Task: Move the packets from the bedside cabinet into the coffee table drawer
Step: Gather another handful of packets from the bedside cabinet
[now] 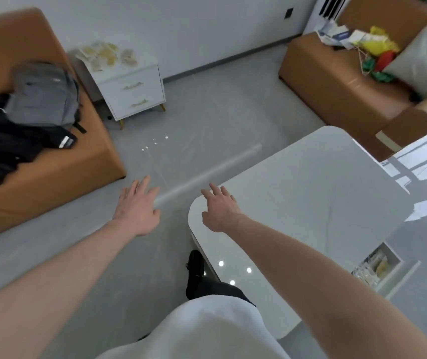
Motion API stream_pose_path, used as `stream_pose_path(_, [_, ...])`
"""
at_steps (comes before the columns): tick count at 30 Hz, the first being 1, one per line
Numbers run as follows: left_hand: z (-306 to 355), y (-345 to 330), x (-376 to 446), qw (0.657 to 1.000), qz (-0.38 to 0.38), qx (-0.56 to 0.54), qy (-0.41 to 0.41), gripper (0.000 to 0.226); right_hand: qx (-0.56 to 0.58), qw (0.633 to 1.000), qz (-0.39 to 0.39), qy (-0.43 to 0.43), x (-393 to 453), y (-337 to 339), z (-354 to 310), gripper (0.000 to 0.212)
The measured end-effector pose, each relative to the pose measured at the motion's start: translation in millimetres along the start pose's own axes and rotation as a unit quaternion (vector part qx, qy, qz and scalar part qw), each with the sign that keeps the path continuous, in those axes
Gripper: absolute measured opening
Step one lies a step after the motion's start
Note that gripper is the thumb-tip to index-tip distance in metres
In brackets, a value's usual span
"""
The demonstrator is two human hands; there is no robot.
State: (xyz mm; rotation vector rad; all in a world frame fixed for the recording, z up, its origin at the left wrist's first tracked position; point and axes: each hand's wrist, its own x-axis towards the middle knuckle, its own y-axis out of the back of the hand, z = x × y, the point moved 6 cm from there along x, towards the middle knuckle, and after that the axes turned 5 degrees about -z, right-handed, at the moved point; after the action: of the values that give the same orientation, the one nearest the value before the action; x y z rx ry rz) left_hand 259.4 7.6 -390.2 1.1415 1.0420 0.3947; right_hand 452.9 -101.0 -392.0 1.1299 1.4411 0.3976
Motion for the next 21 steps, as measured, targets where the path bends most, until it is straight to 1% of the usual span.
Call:
stream_pose_path(6, [-47,72,65,0.998,0.045,-0.016,0.039,0.066,-0.010,0.999,0.002,0.041,87,71,-29,0.070])
stream_pose_path(8, [-60,92,77,0.997,0.047,-0.033,0.052,0.065,-0.019,0.999,0.001,0.048,111,93,-40,0.070])
stream_pose_path(14, [-122,124,130,0.995,0.059,-0.055,0.067,0.065,-0.036,0.996,0.000,0.076,186,153,-83,0.070])
stream_pose_path(21, [-218,160,228,0.994,0.066,-0.057,0.066,0.067,-0.037,0.997,0.004,0.067,289,210,-137,0.071])
